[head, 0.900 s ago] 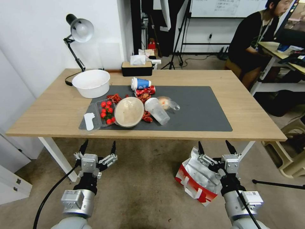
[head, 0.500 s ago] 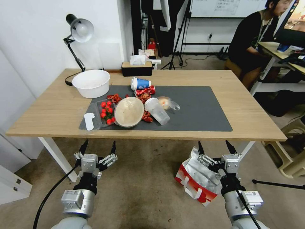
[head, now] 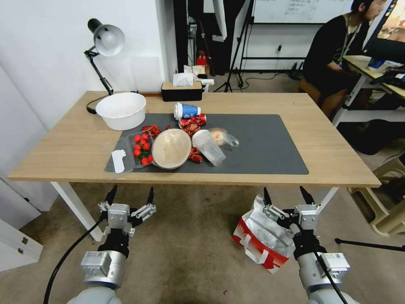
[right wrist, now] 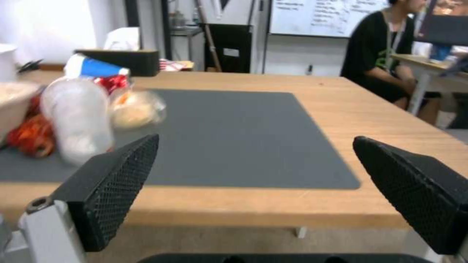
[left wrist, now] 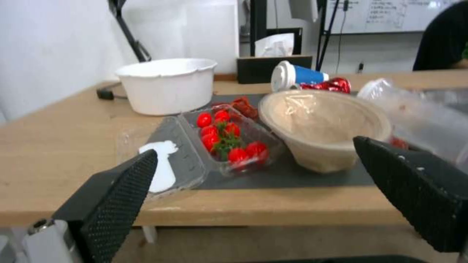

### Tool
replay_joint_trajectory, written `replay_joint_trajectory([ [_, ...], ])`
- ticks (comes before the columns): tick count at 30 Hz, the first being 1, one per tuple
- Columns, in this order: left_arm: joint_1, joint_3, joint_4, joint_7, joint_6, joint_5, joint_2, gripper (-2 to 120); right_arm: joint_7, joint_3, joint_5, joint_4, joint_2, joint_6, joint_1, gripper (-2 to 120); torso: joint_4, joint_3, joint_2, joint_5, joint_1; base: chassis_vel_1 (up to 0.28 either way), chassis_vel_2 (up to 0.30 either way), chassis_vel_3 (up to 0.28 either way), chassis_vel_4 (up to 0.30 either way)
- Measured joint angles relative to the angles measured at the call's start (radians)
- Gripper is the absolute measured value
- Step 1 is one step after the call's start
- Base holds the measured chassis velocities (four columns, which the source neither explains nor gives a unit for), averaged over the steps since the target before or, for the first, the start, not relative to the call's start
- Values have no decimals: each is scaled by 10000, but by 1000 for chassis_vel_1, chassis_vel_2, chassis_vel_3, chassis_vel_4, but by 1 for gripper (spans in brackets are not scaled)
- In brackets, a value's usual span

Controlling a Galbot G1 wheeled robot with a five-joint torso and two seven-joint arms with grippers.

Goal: Pick up the food delivery bag from the floor and place it on the table.

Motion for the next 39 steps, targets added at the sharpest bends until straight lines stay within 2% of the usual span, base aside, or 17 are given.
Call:
replay_joint_trajectory([
  [2,-102,-37,-80,-27,228,-202,-8,100,-2,81,89,107,27,-217,80,100,0,0,0,-1,0,0,0,0,0],
  [4,-496,-208,-370,-147,1043,-1059,-24,100,-13,466,490,568,148,-1185,436,100,-5,0,1,0,0,0,0,0,0],
  [9,-428,-302,-338,-188,997,-1224,-6,100,-60,809,858,1036,262,-2126,663,100,1,0,0,-1,0,0,0,0,0],
  [21,-221,-395,-177,-118,620,-965,0,100,-56,828,892,1072,242,-2100,583,100,0,0,0,0,0,0,0,0,0],
  [31,-51,-458,296,84,-332,-1035,82,100,-41,818,872,1073,249,-2006,491,100,0,0,0,-1,-1,0,0,0,0],
  [39,-25,-429,291,164,-369,-1123,95,100,-14,826,877,1149,233,-1960,405,100,0,0,1,-1,0,0,0,0,0],
])
